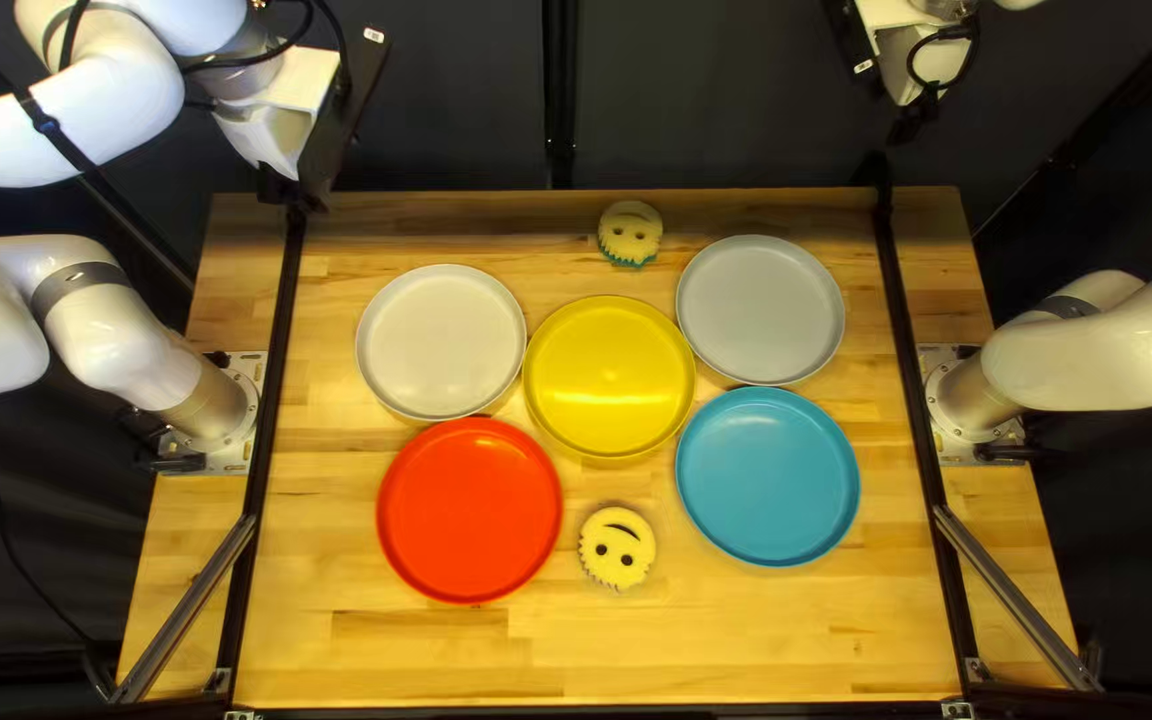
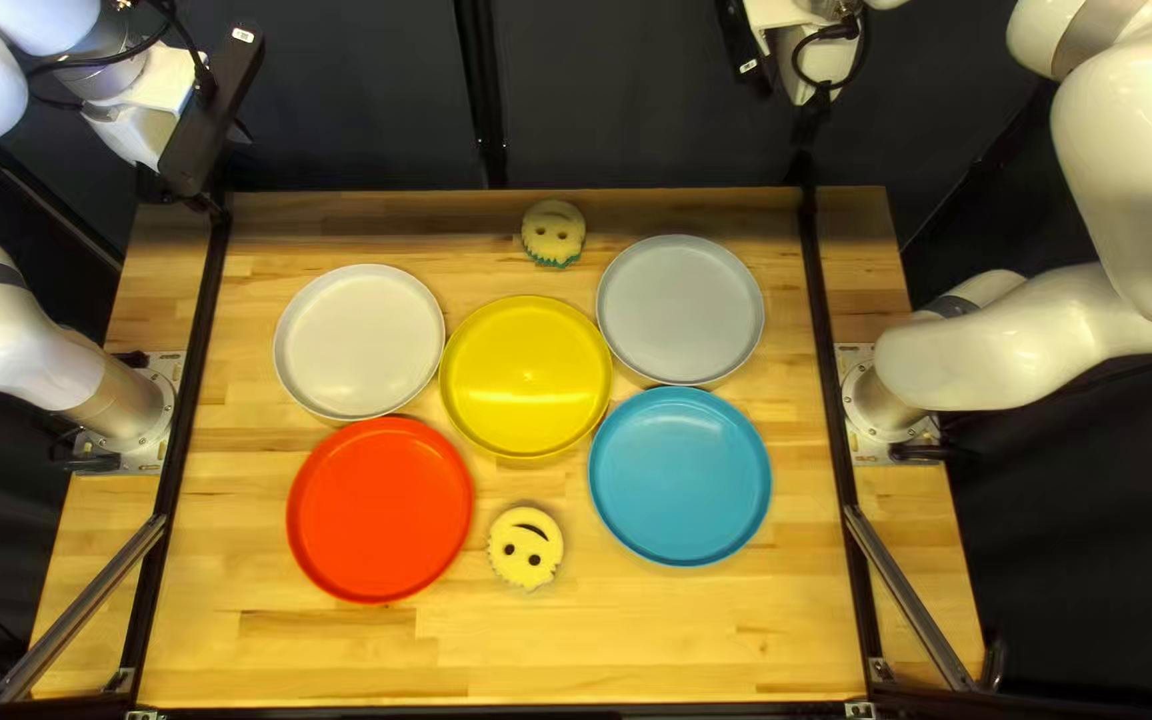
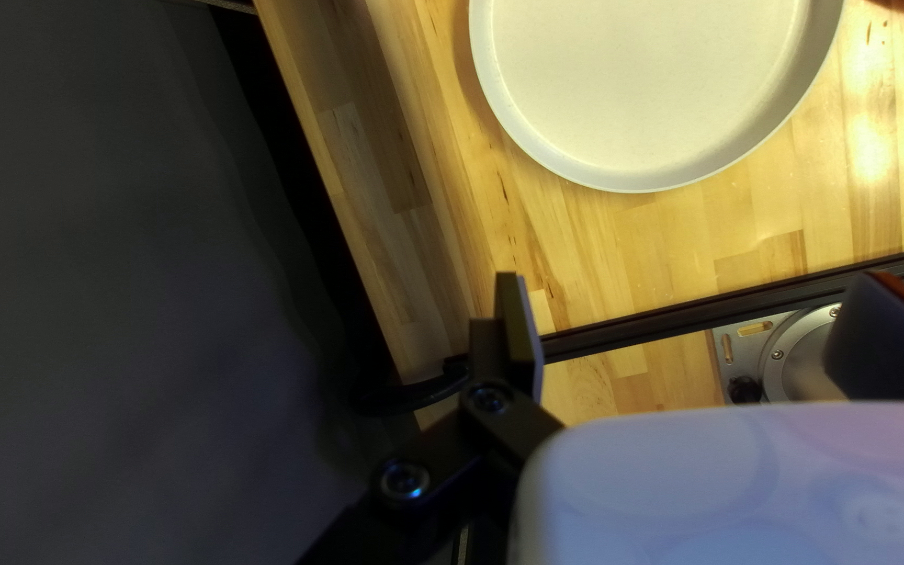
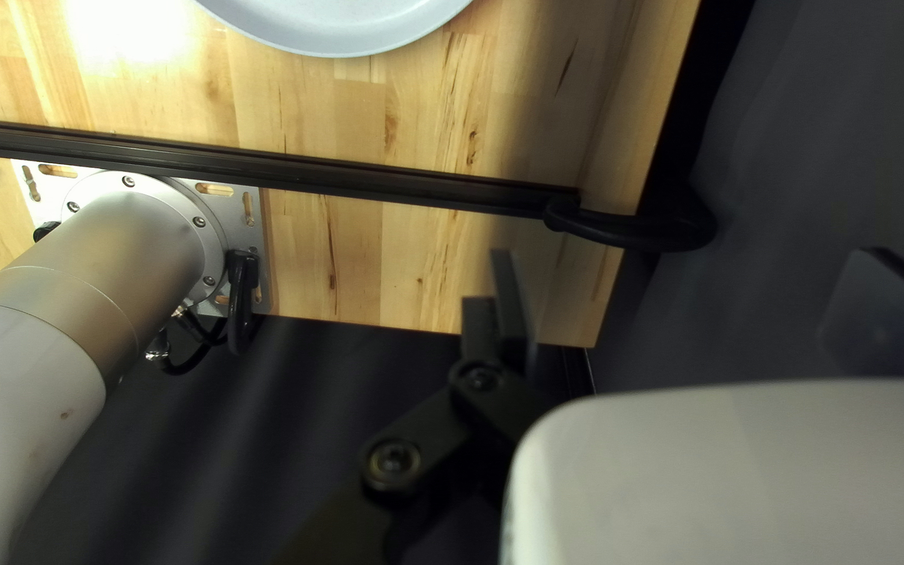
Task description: Pick up sponge and scrub the plate
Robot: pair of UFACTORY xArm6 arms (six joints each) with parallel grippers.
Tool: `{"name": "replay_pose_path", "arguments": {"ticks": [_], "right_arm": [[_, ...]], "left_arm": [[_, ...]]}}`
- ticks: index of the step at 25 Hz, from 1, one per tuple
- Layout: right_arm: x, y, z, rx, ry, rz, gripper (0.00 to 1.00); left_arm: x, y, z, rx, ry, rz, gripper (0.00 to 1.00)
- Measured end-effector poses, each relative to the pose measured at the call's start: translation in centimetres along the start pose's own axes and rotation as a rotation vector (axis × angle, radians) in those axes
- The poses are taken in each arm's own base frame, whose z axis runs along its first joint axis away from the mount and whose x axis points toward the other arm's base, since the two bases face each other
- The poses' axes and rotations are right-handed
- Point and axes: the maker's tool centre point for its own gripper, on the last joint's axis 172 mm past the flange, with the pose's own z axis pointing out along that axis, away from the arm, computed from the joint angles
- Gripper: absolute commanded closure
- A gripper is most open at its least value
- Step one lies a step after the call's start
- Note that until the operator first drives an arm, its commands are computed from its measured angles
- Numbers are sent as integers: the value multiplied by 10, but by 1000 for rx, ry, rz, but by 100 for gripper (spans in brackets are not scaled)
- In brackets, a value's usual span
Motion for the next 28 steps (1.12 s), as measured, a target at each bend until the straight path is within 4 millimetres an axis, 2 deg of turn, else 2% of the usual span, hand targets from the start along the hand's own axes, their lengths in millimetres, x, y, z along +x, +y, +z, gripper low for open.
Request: {"name": "replay_pose_path", "arguments": {"ticks": [19,22,28], "right_arm": [[0,0,2,-1,1,1,0],[10,-3,11,-1,11,15,0],[46,-19,36,-5,52,56,0]], "left_arm": [[0,0,0,0,0,0,0],[0,0,0,0,0,0,0],[0,0,0,0,0,0,0]]}}
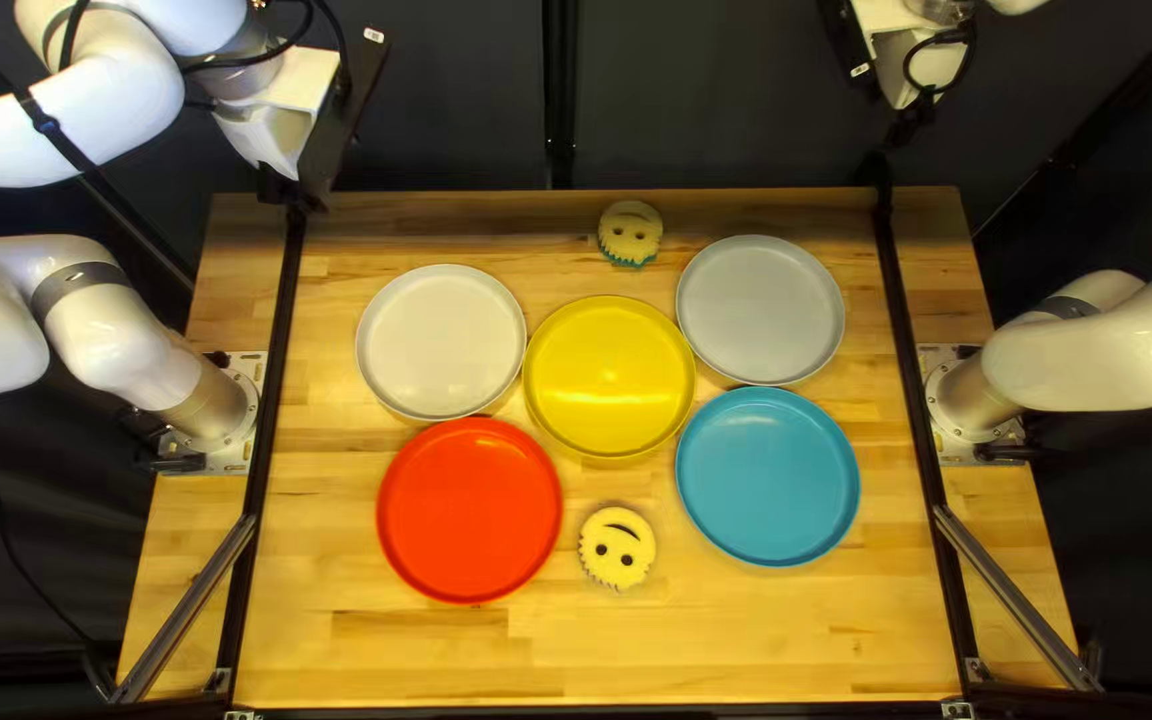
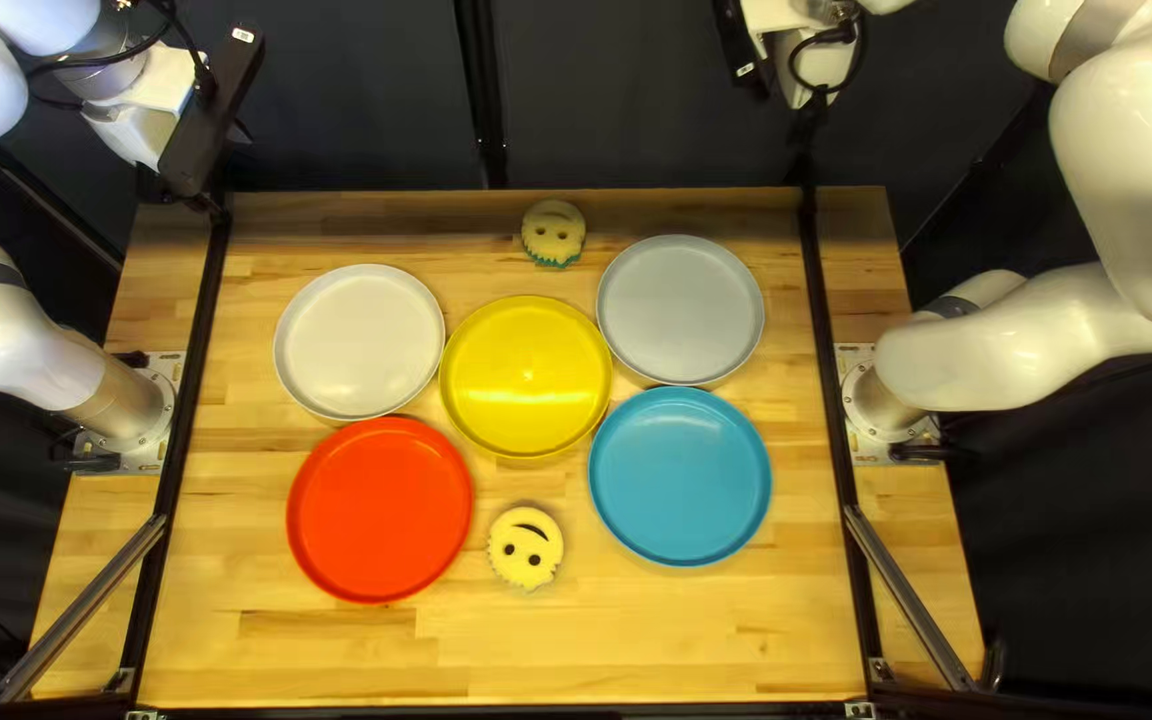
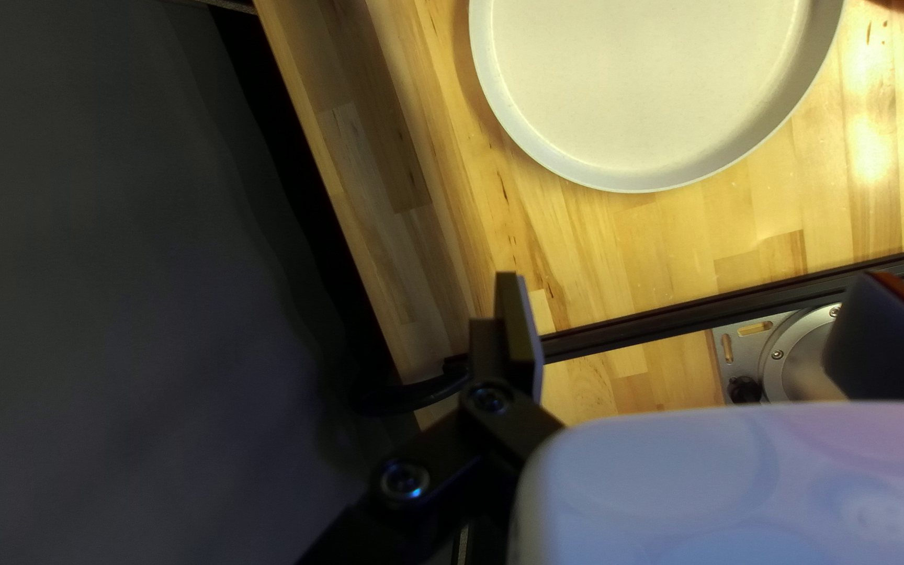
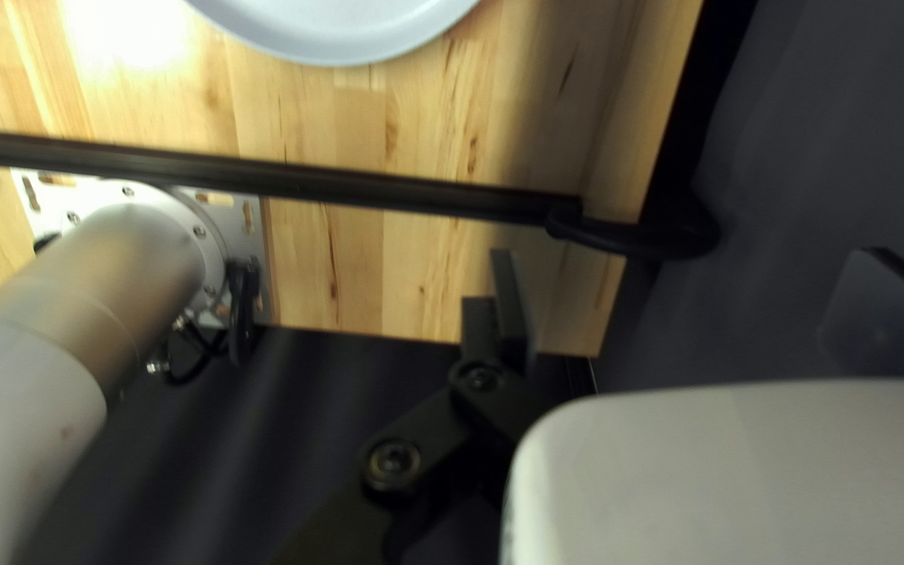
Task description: Pick up sponge and scrub the plate
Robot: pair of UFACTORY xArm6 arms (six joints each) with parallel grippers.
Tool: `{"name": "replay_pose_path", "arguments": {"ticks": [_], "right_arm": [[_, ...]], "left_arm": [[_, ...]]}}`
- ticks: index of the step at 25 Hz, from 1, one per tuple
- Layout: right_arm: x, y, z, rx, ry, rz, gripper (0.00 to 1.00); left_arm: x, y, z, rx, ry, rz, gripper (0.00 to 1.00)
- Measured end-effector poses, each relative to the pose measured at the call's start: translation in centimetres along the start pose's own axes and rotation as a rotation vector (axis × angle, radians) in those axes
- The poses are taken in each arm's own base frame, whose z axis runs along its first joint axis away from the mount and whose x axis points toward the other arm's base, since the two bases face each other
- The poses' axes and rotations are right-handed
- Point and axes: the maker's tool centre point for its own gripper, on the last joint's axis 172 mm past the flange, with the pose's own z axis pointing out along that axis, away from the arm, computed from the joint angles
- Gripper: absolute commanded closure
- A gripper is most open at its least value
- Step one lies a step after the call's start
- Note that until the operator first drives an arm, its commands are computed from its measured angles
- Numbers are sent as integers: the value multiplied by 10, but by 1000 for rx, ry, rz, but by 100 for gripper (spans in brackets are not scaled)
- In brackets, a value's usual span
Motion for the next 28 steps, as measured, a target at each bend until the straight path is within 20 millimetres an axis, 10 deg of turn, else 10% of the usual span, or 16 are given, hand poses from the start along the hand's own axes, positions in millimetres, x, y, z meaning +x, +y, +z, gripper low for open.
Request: {"name": "replay_pose_path", "arguments": {"ticks": [11,28], "right_arm": [[75,-7,41,34,119,140,0],[110,-5,71,31,168,197,0]], "left_arm": [[0,0,0,0,0,0,0],[0,0,0,0,0,0,0]]}}
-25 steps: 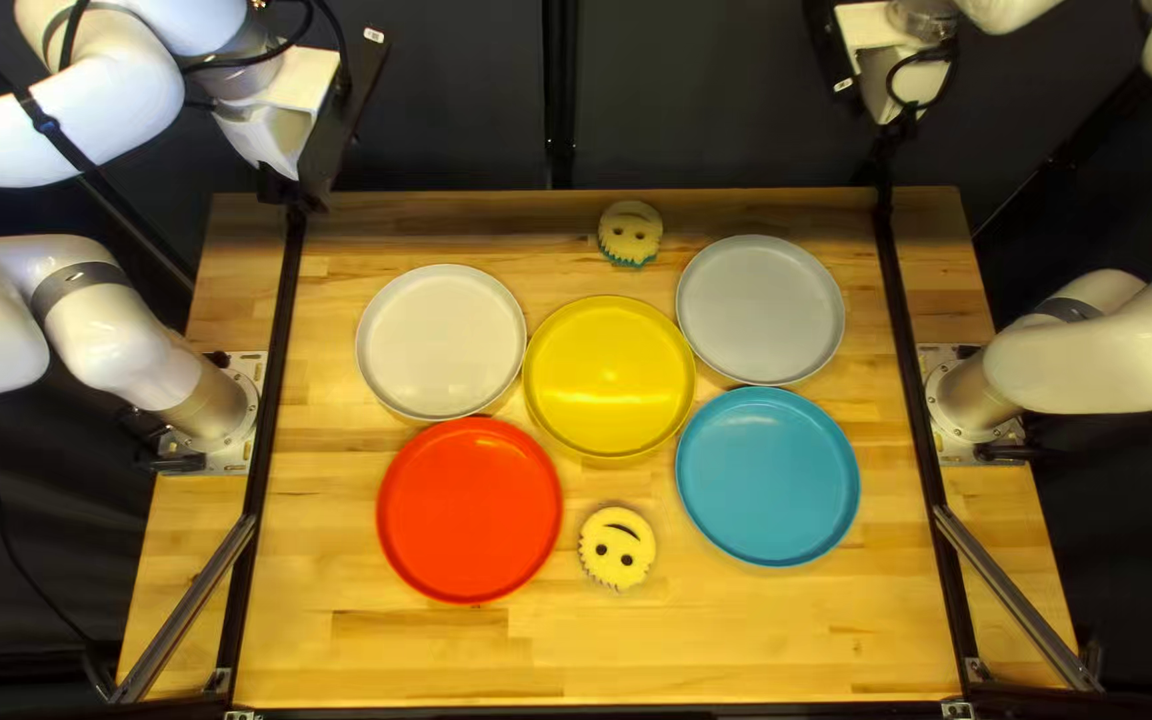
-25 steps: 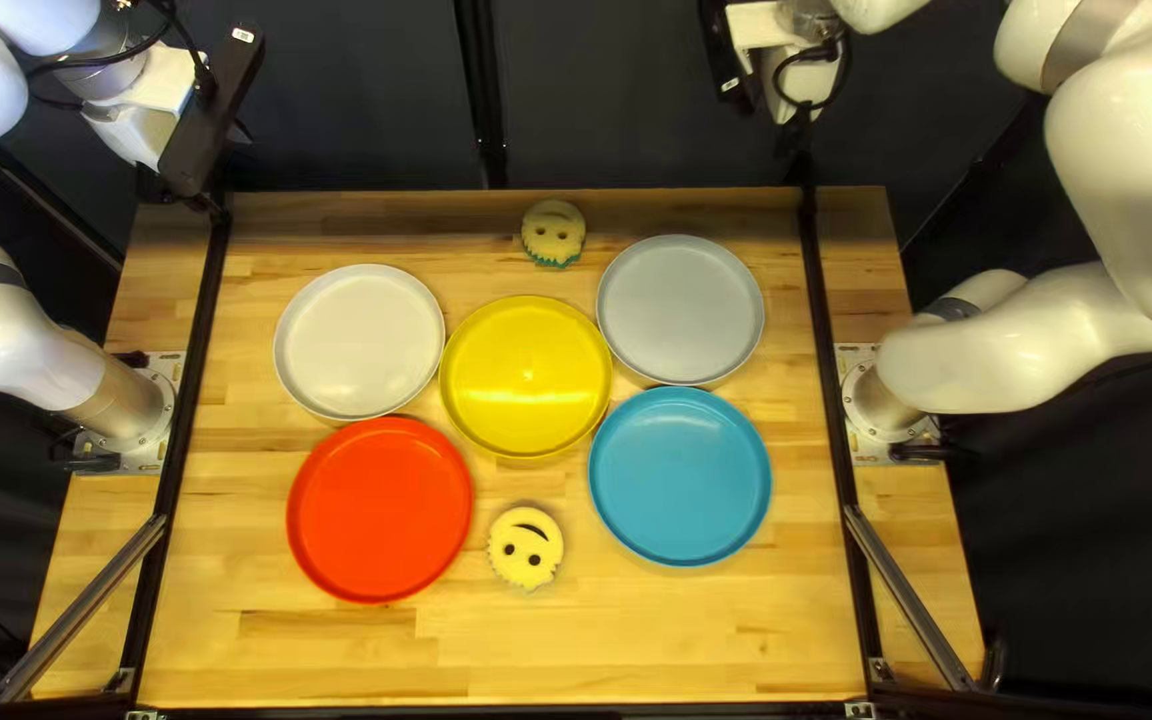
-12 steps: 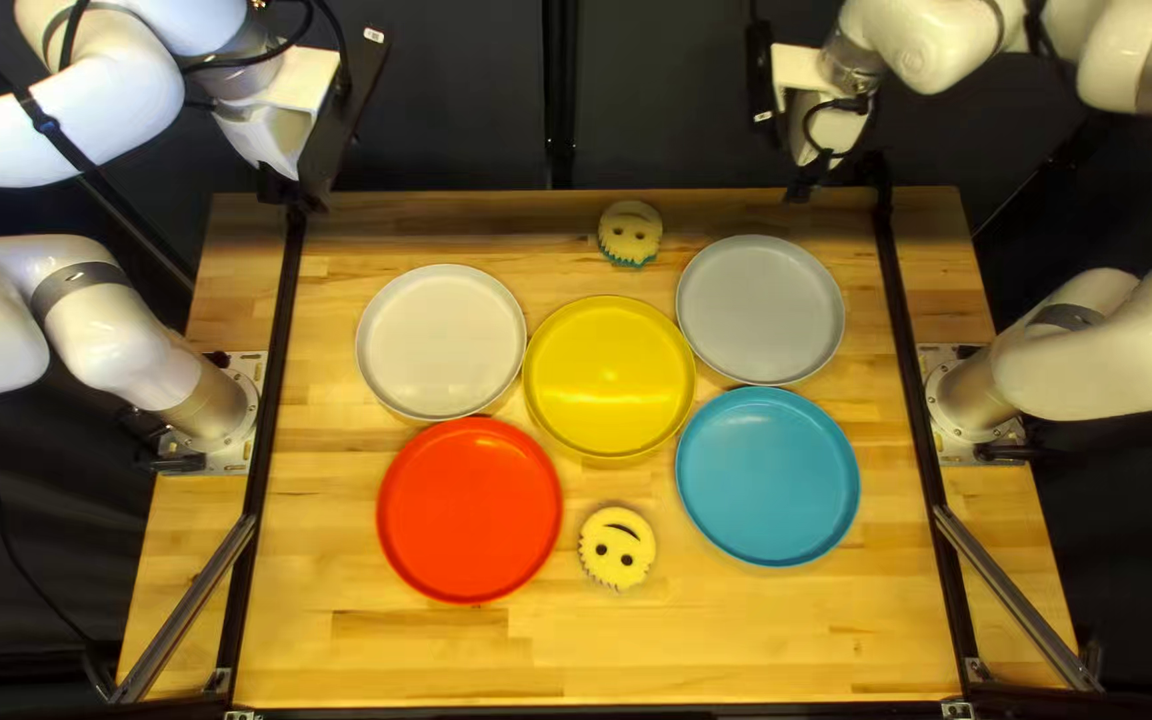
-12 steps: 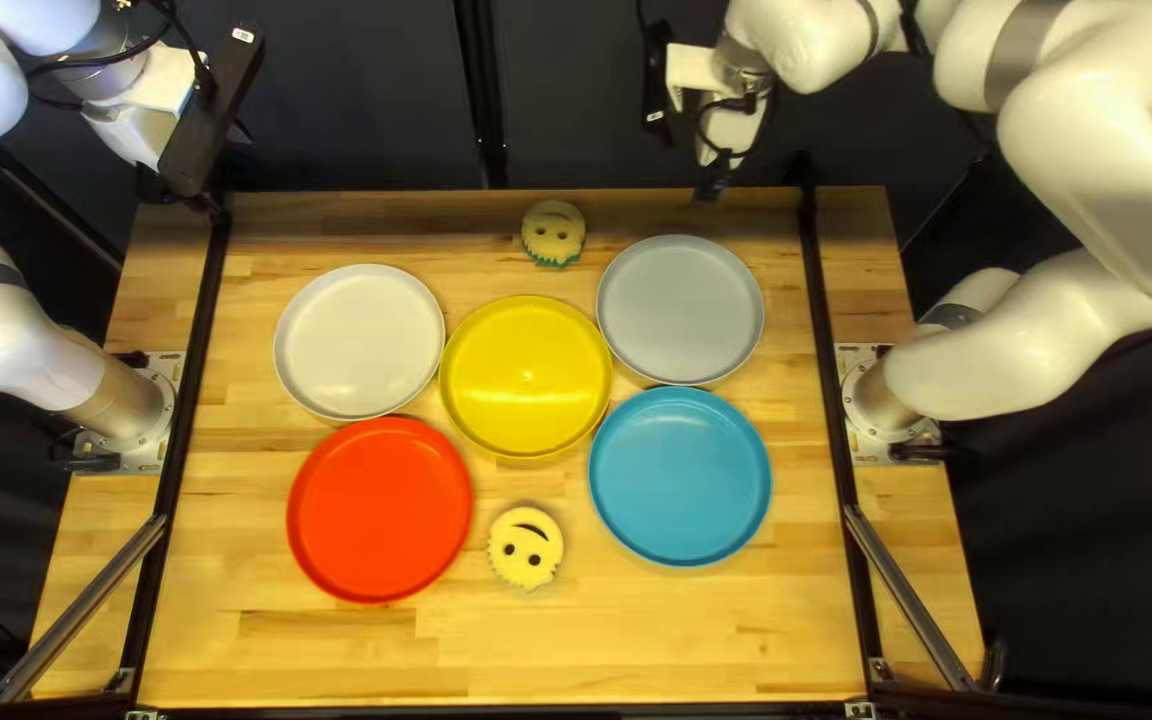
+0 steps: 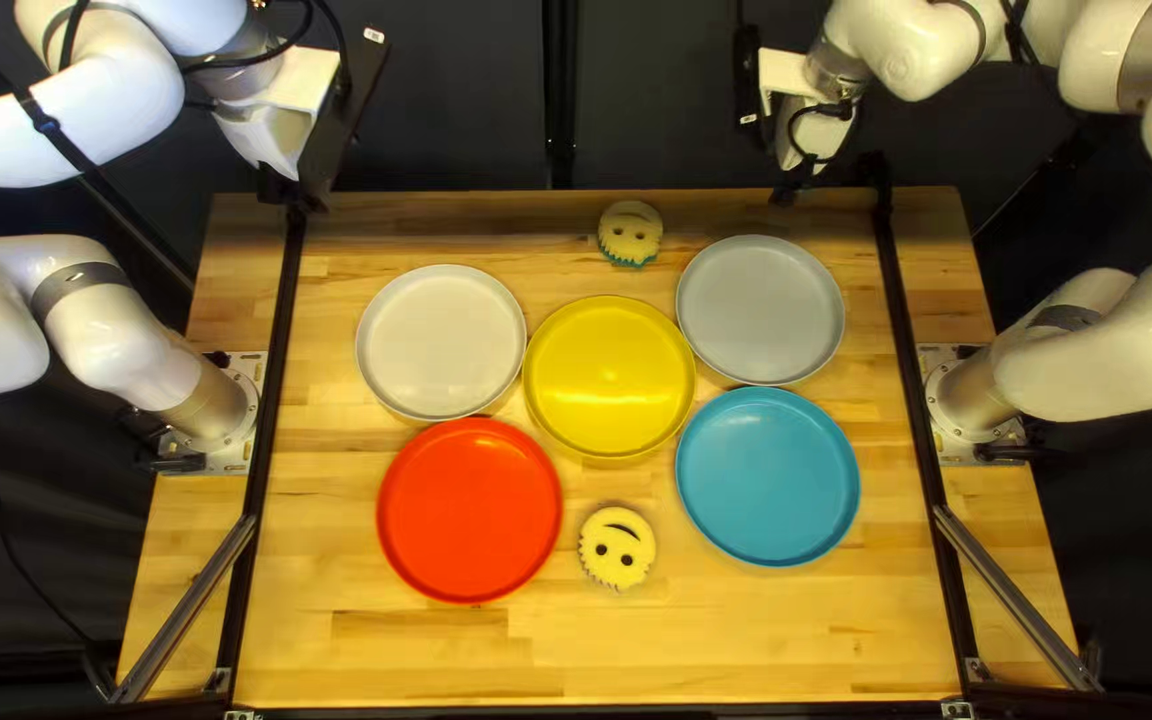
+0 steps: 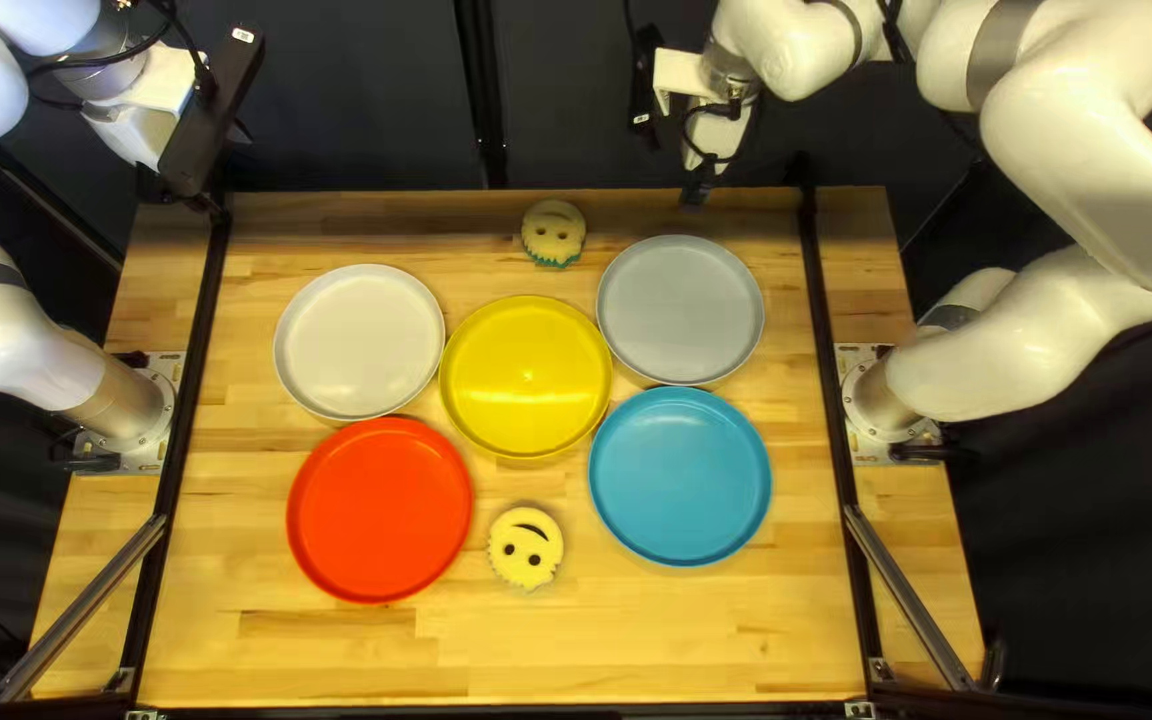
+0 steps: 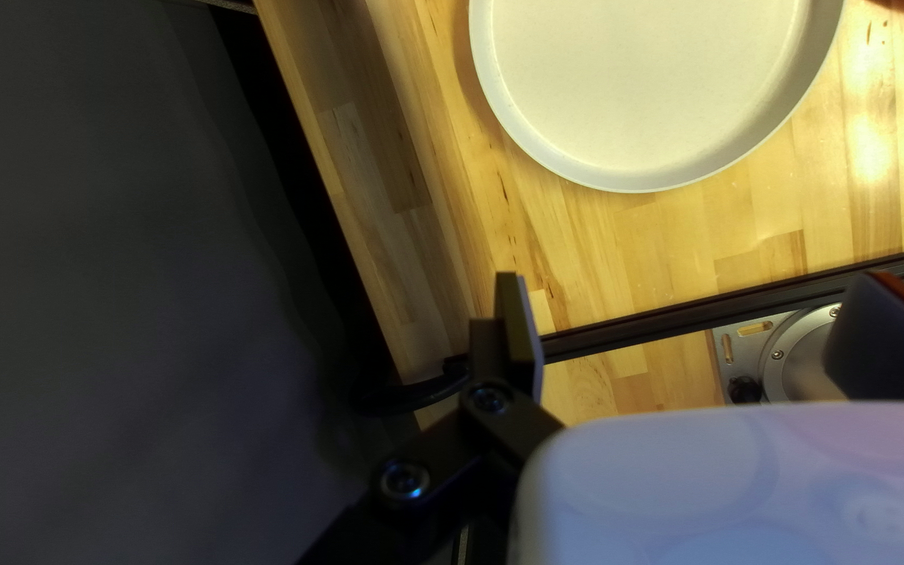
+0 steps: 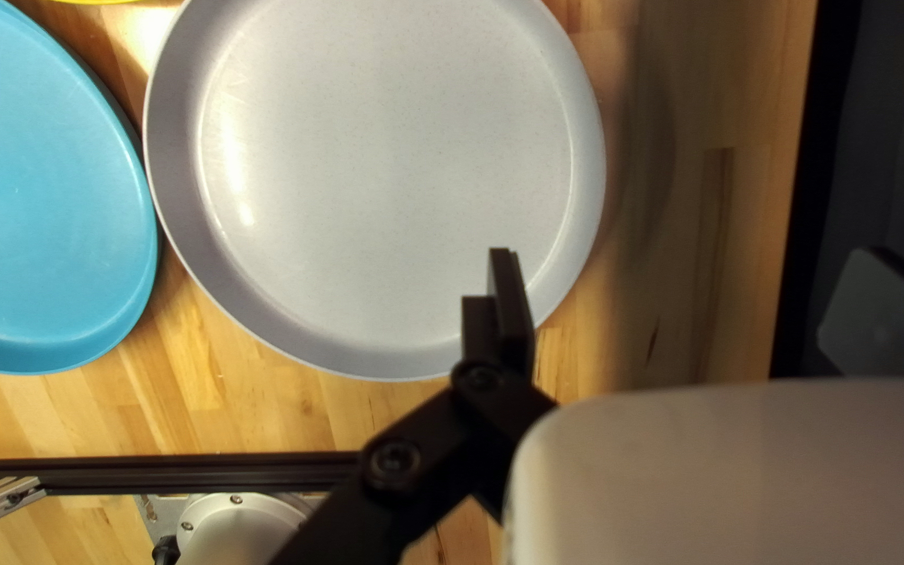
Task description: Pick up sponge and scrub the plate
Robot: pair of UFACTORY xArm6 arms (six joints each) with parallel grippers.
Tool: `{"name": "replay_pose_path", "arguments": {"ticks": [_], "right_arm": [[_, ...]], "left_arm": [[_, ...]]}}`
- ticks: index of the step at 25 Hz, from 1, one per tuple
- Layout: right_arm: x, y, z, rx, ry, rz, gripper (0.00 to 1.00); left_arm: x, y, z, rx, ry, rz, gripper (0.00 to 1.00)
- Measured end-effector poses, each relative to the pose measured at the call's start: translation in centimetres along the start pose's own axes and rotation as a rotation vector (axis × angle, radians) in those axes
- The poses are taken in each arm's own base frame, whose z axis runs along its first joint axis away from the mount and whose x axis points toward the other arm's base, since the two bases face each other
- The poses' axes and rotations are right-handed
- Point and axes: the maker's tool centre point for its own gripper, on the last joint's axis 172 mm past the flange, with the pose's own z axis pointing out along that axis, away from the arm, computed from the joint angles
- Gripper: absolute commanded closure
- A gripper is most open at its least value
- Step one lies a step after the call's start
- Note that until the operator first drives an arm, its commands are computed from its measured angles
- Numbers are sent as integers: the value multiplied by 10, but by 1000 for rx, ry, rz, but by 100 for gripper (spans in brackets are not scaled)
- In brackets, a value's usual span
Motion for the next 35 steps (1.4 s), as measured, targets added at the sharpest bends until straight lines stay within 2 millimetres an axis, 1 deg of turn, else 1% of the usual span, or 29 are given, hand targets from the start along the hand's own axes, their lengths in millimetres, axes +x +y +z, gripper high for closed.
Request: {"name": "replay_pose_path", "arguments": {"ticks": [6,9,11,13,14,20,23,27,32,35], "right_arm": [[33,-2,23,42,70,99,0],[64,-3,34,62,97,124,0],[87,0,40,71,111,132,0],[102,3,44,81,115,134,0],[106,3,45,86,115,135,0],[108,3,46,88,114,135,0],[105,2,49,79,104,130,0],[109,0,68,54,65,120,0],[127,2,92,53,39,102,0],[138,3,99,61,28,91,0]], "left_arm": [[0,0,0,0,0,0,0],[0,0,0,0,0,0,0],[0,0,0,0,0,0,0],[0,0,0,0,0,0,0],[0,0,0,0,0,0,0],[0,0,0,0,0,0,0],[0,0,0,0,0,0,0],[0,0,0,0,0,0,0],[0,0,0,0,0,0,0],[0,0,0,0,0,0,0]]}}
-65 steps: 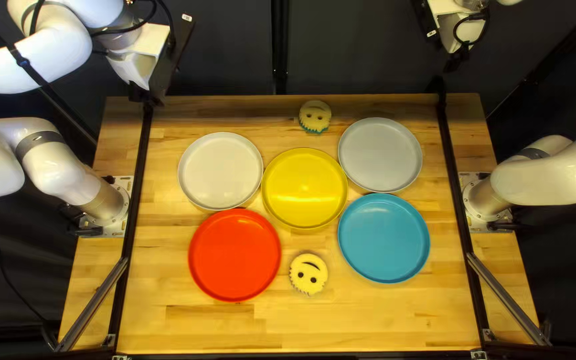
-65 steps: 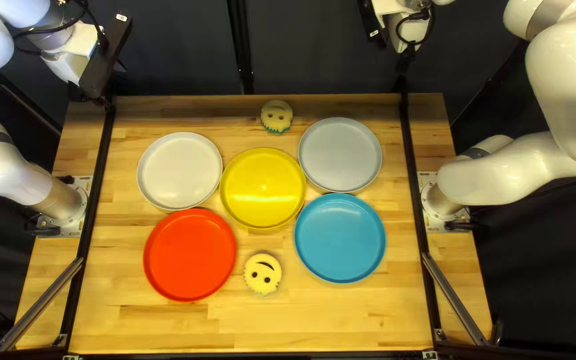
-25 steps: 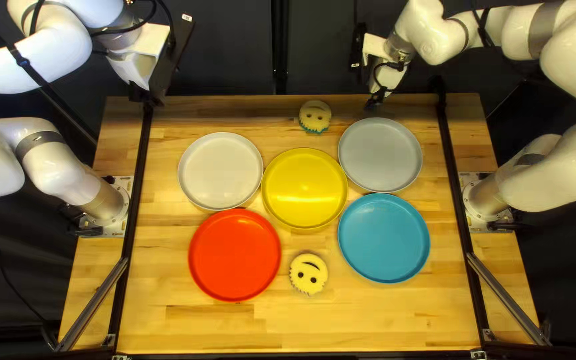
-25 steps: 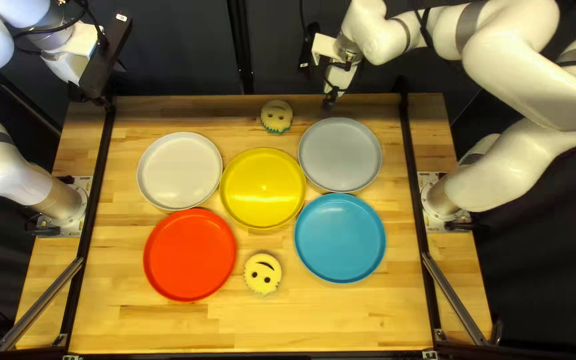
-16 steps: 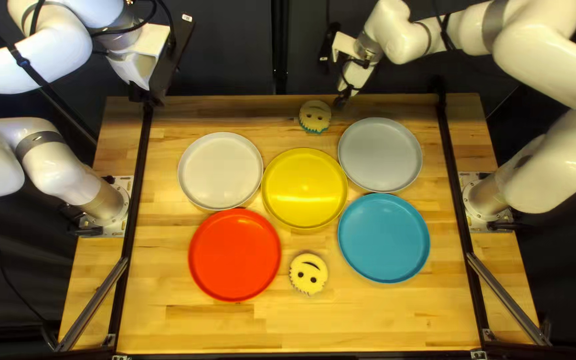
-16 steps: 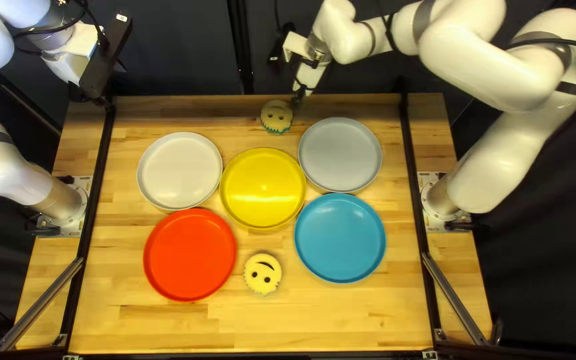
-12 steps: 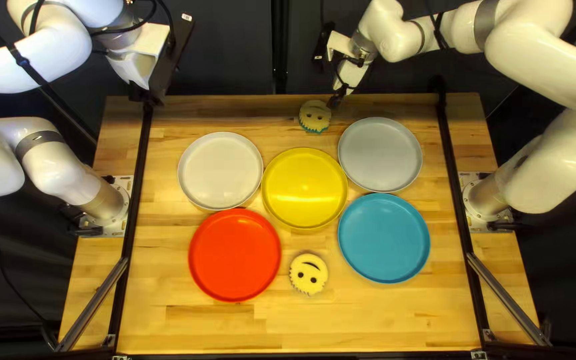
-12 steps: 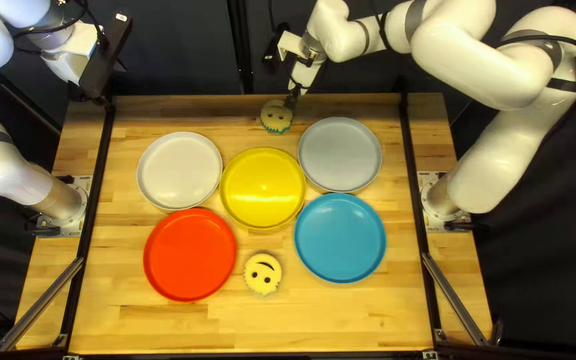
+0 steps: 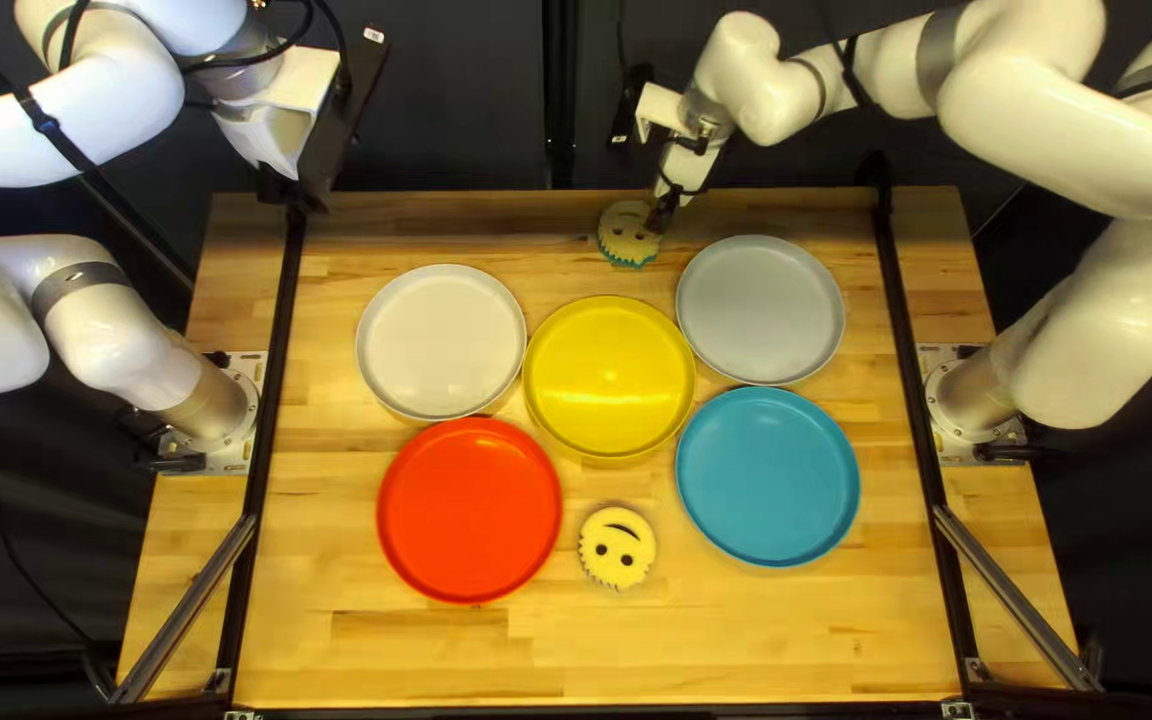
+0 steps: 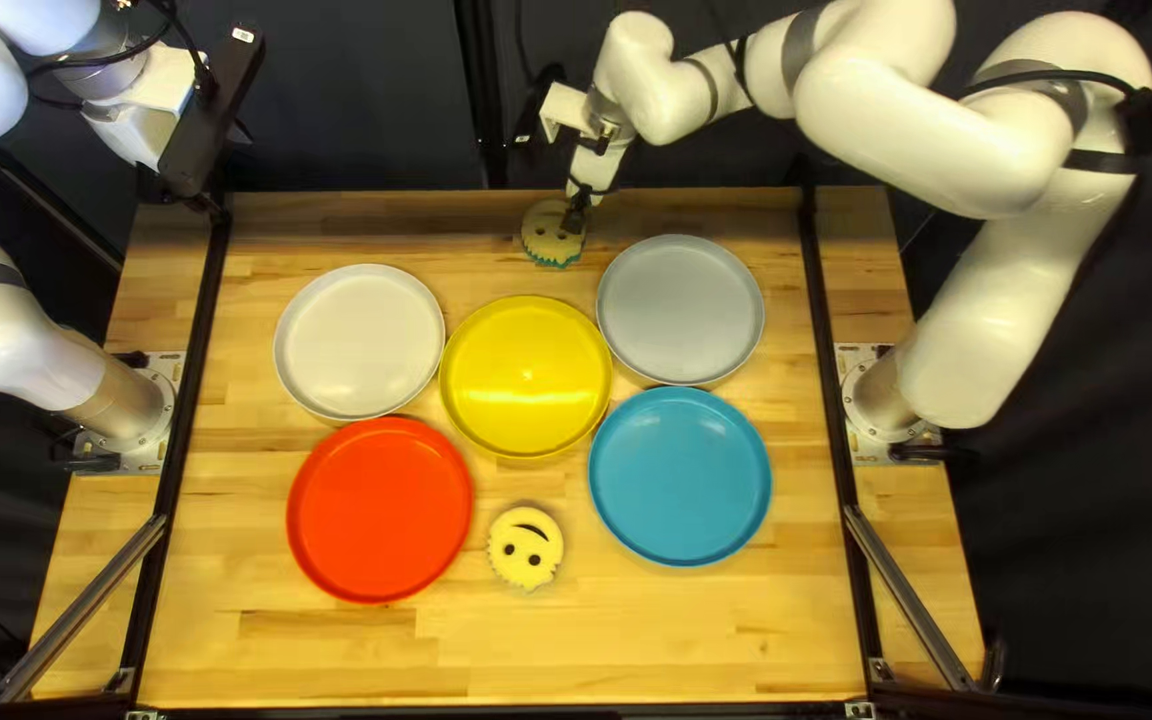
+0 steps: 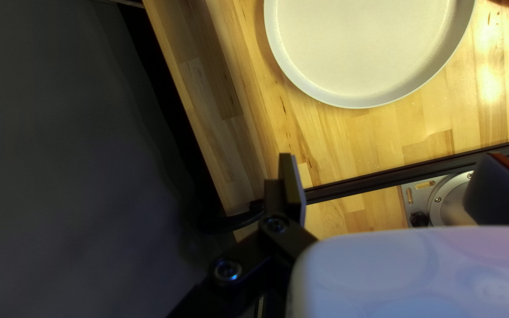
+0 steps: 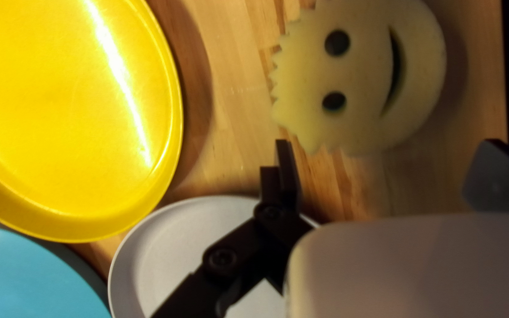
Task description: Pick up sponge and scrub the plate
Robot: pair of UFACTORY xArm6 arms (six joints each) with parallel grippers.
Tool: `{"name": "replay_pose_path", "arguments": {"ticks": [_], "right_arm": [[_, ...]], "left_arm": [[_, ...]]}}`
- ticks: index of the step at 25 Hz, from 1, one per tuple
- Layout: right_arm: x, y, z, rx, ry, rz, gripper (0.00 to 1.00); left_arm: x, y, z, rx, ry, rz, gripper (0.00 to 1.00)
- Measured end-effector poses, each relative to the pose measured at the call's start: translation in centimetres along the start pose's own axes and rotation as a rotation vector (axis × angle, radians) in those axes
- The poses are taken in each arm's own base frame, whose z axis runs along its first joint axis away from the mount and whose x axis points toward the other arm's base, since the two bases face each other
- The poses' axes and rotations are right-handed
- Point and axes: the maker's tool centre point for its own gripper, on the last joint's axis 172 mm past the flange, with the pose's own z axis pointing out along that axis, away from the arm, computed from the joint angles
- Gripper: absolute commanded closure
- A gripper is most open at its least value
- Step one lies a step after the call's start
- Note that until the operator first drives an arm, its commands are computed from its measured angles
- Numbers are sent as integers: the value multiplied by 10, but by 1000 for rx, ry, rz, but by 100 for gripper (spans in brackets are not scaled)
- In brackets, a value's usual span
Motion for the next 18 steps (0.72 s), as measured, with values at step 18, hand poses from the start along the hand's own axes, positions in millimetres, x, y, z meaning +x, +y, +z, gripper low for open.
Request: {"name": "replay_pose_path", "arguments": {"ticks": [18], "right_arm": [[-18,18,9,-2,-41,-15,0]], "left_arm": [[0,0,0,0,0,0,0]]}}
